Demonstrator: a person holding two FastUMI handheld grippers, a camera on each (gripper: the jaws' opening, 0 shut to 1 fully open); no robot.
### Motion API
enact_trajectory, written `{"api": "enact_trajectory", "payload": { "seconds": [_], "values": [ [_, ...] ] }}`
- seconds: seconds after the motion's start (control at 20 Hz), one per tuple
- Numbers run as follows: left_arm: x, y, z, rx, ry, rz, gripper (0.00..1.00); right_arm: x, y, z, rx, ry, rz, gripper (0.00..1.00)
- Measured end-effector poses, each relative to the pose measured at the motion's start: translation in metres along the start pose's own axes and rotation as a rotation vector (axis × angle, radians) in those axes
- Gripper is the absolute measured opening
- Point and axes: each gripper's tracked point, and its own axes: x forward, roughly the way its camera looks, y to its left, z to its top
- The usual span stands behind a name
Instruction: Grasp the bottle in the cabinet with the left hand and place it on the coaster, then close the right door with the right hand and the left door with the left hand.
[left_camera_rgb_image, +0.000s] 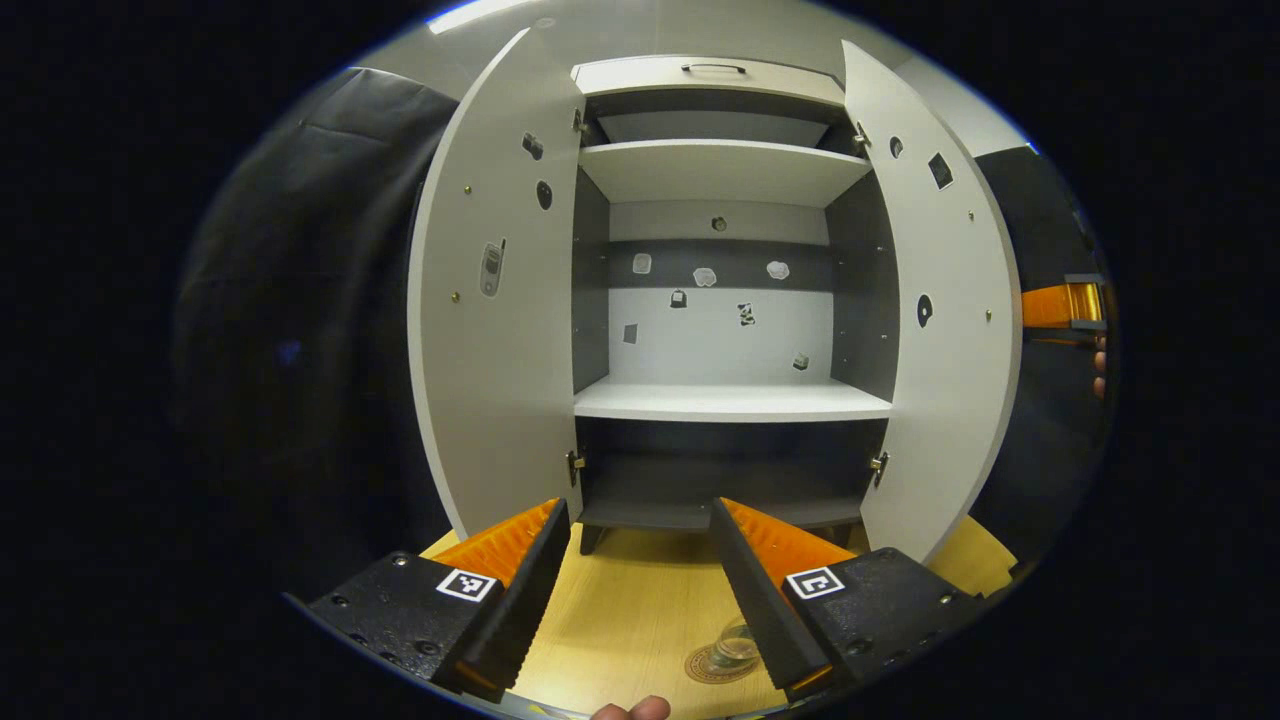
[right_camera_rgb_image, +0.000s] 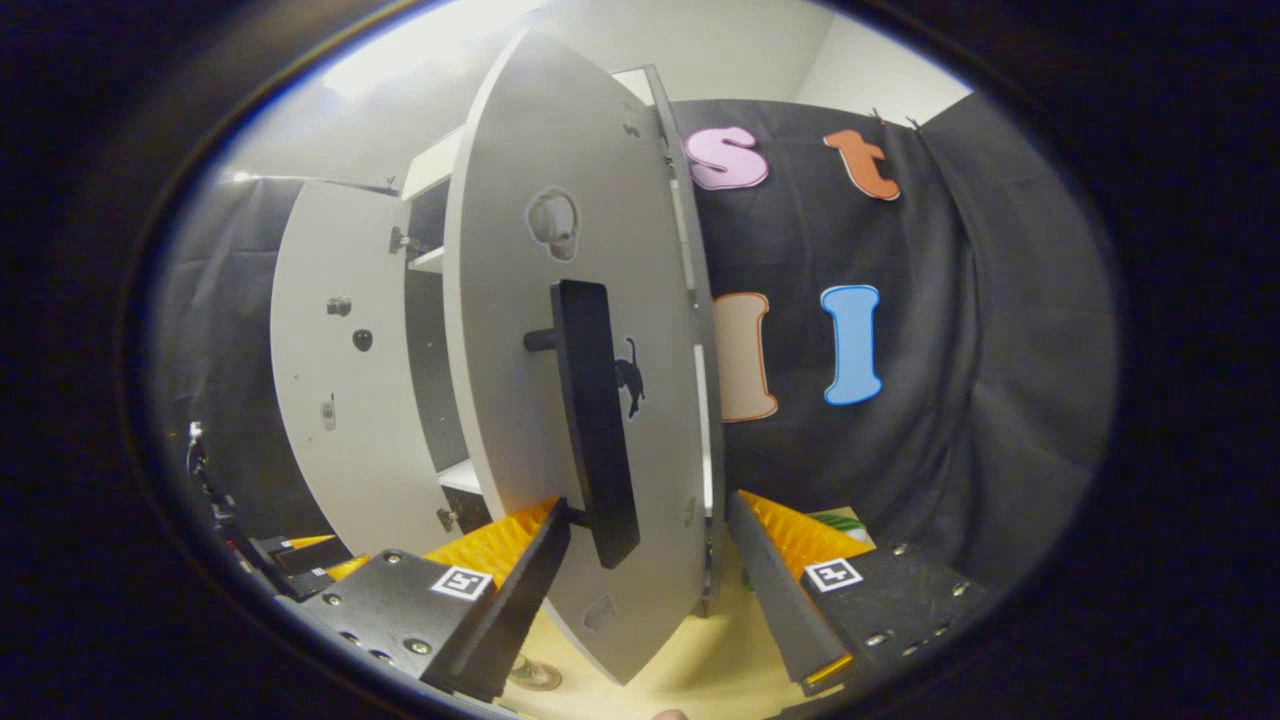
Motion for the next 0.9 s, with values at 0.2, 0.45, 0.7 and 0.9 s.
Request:
{"api": "enact_trajectory", "payload": {
  "seconds": [0.2,0.45,0.7,0.9],
  "values": [
    [-0.003,0.020,0.011,-0.010,-0.017,0.017,0.90,0.015,0.022,-0.002,-0.004,0.001,0.023,0.98],
    [-0.006,0.050,0.023,-0.030,-0.036,0.053,0.90,0.045,0.057,-0.001,-0.047,-0.019,0.044,1.00],
    [-0.010,0.091,0.029,-0.063,-0.036,0.108,0.90,0.084,0.089,-0.002,-0.063,-0.027,0.047,0.98],
    [-0.011,0.127,0.043,-0.091,-0.065,0.161,0.89,0.111,0.105,0.000,-0.087,-0.041,0.031,1.00]
  ]
}}
